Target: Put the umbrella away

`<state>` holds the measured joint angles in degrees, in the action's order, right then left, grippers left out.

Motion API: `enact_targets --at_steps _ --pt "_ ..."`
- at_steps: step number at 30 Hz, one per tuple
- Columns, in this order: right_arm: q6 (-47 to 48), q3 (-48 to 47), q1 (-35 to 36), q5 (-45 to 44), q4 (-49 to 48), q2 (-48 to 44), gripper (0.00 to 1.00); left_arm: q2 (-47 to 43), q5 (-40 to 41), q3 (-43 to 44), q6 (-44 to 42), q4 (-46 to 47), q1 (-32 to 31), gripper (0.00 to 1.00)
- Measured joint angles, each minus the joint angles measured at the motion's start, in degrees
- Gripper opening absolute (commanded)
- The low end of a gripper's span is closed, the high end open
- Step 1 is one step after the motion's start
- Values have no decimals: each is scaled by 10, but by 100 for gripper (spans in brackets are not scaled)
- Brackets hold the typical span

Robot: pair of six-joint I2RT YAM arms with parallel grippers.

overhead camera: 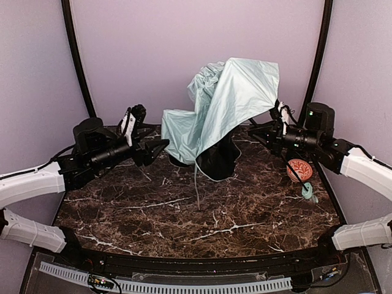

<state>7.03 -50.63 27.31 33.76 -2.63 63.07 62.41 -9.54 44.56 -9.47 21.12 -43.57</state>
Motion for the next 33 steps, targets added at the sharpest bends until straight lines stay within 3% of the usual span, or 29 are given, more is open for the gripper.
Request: enact_targets --at_steps 2,4,8,10,12,19,27,29,33 --pt "0 0 0 2 1 0 0 43 12 5 19 -6 10 84" --pt "0 0 0 5 2 0 0 78 19 5 28 -11 10 76" --pt "0 0 0 14 2 0 0 134 -1 13 44 1 9 28" --pt "0 0 0 16 2 0 0 165 -17 30 45 19 6 10" --pt "-2 0 0 18 2 0 0 188 -30 40 49 50 -2 0" --pt "-20 0 0 41 -12 5 0 243 -68 45 44 171 -41 0" --pt "-59 0 0 72 -37 50 0 376 -114 122 61 259 -71 0" --pt "-58 0 -1 72 -33 52 0 378 -122 125 63 266 -73 11" --pt "-35 -3 -5 68 -26 51 0 362 -125 108 56 275 -77 50"
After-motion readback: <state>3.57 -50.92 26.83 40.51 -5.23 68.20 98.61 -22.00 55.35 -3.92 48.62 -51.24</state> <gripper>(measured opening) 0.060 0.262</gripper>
